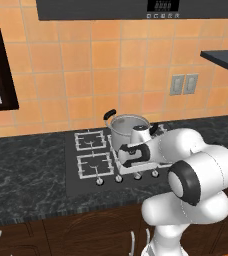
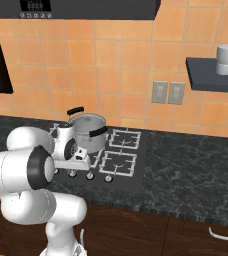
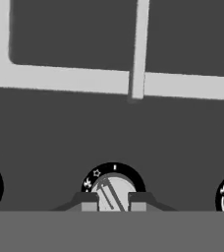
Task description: Turn off the center burner of the stove.
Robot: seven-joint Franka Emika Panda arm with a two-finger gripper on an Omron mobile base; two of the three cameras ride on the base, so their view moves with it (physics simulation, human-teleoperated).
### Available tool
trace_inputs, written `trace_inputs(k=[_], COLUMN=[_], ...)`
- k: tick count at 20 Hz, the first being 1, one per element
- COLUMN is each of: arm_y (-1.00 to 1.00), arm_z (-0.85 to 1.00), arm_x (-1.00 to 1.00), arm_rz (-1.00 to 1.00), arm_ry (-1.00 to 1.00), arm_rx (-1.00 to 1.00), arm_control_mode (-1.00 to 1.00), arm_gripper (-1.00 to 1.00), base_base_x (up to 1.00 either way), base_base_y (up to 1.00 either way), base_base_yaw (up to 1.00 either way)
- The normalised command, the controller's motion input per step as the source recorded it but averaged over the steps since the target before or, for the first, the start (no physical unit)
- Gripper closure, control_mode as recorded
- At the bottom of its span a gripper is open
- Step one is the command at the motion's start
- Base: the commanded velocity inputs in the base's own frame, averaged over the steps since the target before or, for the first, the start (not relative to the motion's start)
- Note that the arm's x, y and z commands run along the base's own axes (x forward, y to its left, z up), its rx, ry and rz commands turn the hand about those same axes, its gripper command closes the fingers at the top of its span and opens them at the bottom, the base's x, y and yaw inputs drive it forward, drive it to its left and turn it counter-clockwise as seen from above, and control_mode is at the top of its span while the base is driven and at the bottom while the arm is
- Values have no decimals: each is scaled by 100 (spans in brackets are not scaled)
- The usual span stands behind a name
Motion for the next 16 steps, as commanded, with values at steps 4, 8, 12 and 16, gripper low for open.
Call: trace_inputs(k=[4, 8, 12, 16], arm_y=[0, 0, 0, 0], arm_z=[-18, -17, -18, -17], arm_x=[-12, -11, -10, -11], arm_rz=[-19, -20, -20, -20], arm_ry=[0, 0, 0, 0], arm_rx=[0, 0, 0, 0], arm_control_mode=[-100, -100, -100, -100], arm_gripper=[100, 100, 100, 100], base_base_x=[0, 0, 0, 0], base_base_y=[0, 0, 0, 0], base_base_yaw=[0, 0, 0, 0])
